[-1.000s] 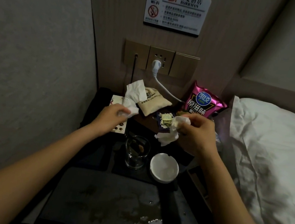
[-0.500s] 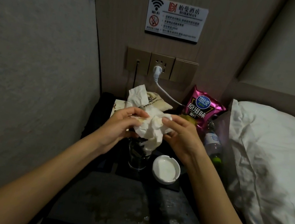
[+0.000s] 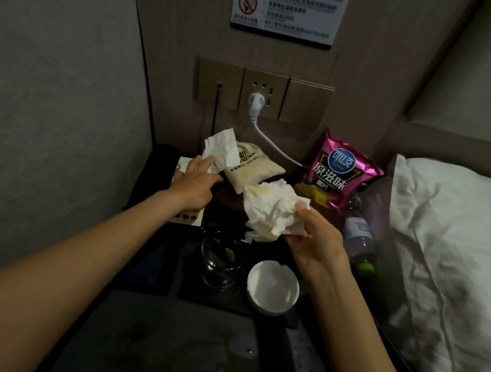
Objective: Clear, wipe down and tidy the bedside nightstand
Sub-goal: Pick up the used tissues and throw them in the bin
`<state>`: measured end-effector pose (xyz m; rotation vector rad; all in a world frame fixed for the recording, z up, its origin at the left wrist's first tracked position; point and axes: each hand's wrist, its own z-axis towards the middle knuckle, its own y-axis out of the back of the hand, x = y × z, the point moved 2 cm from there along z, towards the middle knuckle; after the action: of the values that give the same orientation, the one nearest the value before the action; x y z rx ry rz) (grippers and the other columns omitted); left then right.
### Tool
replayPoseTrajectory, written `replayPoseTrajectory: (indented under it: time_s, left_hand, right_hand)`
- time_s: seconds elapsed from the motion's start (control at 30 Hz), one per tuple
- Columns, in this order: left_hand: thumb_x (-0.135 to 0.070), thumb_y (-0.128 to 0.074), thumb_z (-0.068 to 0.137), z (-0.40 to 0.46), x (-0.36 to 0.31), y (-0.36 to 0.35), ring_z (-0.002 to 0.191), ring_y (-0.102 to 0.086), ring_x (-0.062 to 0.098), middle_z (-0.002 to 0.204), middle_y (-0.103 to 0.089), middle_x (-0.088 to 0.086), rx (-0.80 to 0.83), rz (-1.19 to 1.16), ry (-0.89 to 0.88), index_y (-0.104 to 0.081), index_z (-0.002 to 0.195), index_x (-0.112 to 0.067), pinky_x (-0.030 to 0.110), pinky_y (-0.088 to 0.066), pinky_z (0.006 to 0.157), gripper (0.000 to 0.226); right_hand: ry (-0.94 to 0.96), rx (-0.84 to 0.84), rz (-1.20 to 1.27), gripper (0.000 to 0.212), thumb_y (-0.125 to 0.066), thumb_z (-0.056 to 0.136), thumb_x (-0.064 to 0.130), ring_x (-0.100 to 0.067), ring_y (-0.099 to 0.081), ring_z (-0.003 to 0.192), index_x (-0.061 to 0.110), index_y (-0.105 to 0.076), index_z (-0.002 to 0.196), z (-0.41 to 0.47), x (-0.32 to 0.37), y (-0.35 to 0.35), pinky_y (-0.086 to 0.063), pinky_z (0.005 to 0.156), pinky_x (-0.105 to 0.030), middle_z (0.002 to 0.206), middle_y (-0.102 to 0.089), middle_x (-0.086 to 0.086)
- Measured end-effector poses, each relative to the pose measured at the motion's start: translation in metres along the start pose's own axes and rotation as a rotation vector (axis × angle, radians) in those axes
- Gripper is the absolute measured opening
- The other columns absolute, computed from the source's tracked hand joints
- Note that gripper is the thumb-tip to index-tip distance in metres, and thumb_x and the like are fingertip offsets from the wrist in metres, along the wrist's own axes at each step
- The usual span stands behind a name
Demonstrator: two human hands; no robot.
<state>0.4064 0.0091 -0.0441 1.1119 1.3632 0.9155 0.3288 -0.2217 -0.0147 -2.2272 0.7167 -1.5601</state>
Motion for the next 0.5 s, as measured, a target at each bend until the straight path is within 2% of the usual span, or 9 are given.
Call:
replayPoseTrajectory:
  time_s: [0.1, 0.17, 0.27, 0.37, 0.43, 0.5]
  left_hand:
    - [-0.002, -0.038, 0.091, 0.009, -0.001, -0.006, 0.148, 0.011, 0.025, 0.162, 0.009, 0.000, 0.059, 0.059, 0.064, -0.021, 0.151, -0.018, 0.056, -0.006, 0.116, 0.064]
    - [-0.003, -0.040, 0.090, 0.005, 0.000, -0.006, 0.148, 0.002, 0.023, 0.162, 0.003, 0.000, -0.006, -0.009, 0.099, -0.018, 0.151, -0.012, 0.054, -0.010, 0.116, 0.065]
    - [-0.002, -0.045, 0.090, -0.013, 0.003, 0.009, 0.139, -0.026, 0.026, 0.154, -0.025, 0.003, -0.300, -0.226, 0.067, -0.037, 0.142, -0.010, 0.047, -0.028, 0.107, 0.054]
    - [0.006, -0.050, 0.085, -0.050, 0.005, 0.035, 0.117, -0.052, 0.026, 0.126, -0.053, 0.008, -0.617, -0.496, -0.022, -0.060, 0.118, -0.002, 0.027, -0.039, 0.095, 0.035]
    - [0.012, -0.050, 0.081, -0.081, 0.003, 0.051, 0.105, -0.059, 0.024, 0.109, -0.059, 0.008, -0.740, -0.620, -0.041, -0.067, 0.103, 0.000, 0.021, -0.041, 0.084, 0.031]
    - [0.010, -0.051, 0.082, -0.115, -0.005, 0.063, 0.099, -0.061, 0.019, 0.102, -0.062, 0.003, -0.768, -0.730, -0.069, -0.071, 0.098, -0.003, 0.022, -0.045, 0.082, 0.029]
  right_hand:
    - [-0.017, -0.005, 0.003, 0.009, -0.058, 0.091, -0.001, -0.024, -0.066, 0.080, -0.002, -0.067, 0.095, -0.001, -0.002, 0.005, -0.057, 0.076, -0.033, 0.092, -0.069, -0.016]
    - [-0.021, -0.020, 0.018, 0.009, -0.059, 0.091, -0.001, -0.026, -0.066, 0.083, -0.002, -0.067, 0.096, -0.004, -0.002, 0.008, -0.054, 0.085, -0.037, 0.095, -0.069, -0.017]
    - [-0.025, -0.037, 0.079, 0.023, -0.058, 0.091, -0.001, -0.027, -0.066, 0.090, -0.007, -0.063, 0.113, -0.012, 0.000, 0.014, -0.053, 0.090, -0.039, 0.107, -0.067, -0.020]
    - [-0.056, -0.045, 0.150, 0.018, -0.058, 0.092, -0.002, -0.026, -0.067, 0.092, -0.006, -0.064, 0.109, -0.027, 0.004, 0.018, -0.059, 0.079, -0.035, 0.105, -0.068, -0.018]
    - [-0.070, -0.048, 0.169, 0.011, -0.057, 0.093, -0.002, -0.025, -0.067, 0.091, -0.003, -0.065, 0.100, -0.039, 0.006, 0.018, -0.060, 0.074, -0.033, 0.101, -0.069, -0.017]
    - [-0.072, -0.046, 0.173, 0.010, -0.057, 0.093, -0.002, -0.024, -0.067, 0.091, -0.001, -0.065, 0.099, -0.051, 0.007, 0.017, -0.059, 0.074, -0.031, 0.102, -0.068, -0.016]
